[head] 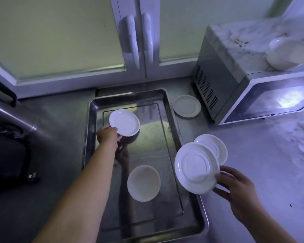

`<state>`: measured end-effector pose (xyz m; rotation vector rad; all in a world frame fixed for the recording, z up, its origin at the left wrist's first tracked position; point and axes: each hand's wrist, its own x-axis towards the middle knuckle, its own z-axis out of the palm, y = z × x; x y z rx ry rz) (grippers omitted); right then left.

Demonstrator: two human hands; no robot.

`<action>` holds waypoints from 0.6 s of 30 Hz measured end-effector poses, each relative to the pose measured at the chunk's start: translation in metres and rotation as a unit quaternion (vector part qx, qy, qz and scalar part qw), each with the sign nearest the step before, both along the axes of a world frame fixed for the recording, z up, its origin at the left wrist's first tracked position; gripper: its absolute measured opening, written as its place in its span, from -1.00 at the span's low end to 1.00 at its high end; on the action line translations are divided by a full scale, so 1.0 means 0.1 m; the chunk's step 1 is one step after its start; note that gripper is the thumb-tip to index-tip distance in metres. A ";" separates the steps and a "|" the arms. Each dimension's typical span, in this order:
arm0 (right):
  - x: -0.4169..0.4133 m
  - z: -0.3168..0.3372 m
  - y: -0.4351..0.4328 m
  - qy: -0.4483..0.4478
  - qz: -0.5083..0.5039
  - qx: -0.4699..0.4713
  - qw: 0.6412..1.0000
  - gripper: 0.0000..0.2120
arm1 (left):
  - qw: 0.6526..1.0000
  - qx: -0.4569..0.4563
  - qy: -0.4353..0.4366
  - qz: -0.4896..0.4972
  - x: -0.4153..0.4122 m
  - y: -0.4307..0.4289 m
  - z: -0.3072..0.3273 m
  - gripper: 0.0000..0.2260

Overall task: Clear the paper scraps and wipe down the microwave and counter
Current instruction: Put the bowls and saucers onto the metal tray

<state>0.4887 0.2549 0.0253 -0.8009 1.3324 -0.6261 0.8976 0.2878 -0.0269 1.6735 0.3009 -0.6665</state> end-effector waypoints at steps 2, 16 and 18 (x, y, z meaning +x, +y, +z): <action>0.07 0.08 -0.01 -0.004 0.006 -0.002 1.000 -0.82 | 0.996 0.020 -0.055 -0.060 -0.13 0.17 0.12 -0.57; 0.36 0.57 0.17 -0.015 0.064 -0.074 0.995 -0.79 | 0.925 -0.178 0.057 -0.329 -1.58 1.29 1.00 -0.66; 0.34 0.53 0.23 0.002 0.085 -0.086 0.993 -0.78 | 0.920 -0.194 0.079 -0.331 -1.71 1.37 1.01 -0.66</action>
